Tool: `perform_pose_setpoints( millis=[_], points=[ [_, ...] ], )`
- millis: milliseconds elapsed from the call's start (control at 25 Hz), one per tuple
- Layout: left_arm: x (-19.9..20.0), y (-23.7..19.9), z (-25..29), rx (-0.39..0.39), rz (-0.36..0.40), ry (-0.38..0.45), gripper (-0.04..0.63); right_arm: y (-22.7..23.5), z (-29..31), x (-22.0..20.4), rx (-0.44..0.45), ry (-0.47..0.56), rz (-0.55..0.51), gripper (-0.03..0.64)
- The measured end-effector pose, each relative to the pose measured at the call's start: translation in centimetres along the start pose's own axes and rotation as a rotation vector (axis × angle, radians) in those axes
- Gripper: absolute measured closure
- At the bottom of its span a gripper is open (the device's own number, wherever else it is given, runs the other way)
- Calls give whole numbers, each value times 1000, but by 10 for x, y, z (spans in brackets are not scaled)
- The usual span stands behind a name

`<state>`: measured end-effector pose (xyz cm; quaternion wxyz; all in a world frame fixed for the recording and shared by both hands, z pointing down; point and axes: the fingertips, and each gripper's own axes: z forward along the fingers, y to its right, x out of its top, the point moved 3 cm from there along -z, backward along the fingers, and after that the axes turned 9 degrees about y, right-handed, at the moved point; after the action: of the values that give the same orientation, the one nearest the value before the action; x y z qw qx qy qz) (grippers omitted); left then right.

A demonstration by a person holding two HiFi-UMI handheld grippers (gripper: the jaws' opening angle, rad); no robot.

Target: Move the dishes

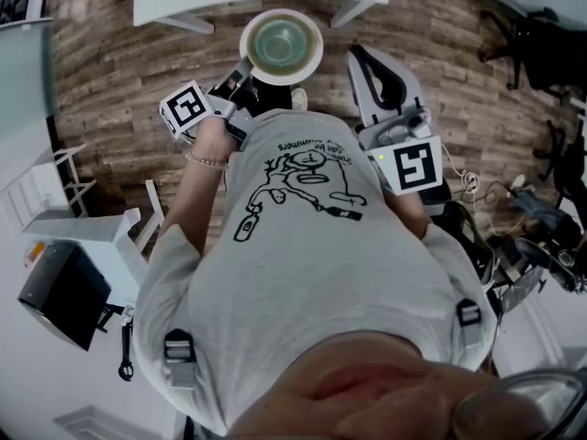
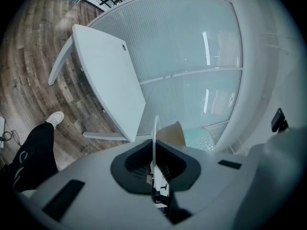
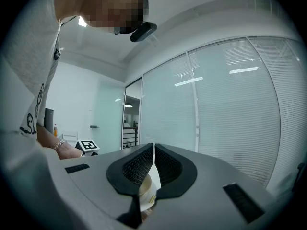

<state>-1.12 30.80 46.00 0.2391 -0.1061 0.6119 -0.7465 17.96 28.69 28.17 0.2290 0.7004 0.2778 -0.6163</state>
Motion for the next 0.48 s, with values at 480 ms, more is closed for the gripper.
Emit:
perform_pose_setpoints(
  millis=[480],
  points=[
    [49, 4, 42, -16, 3, -22, 583, 20, 60, -5, 4, -2, -20, 578]
  ],
)
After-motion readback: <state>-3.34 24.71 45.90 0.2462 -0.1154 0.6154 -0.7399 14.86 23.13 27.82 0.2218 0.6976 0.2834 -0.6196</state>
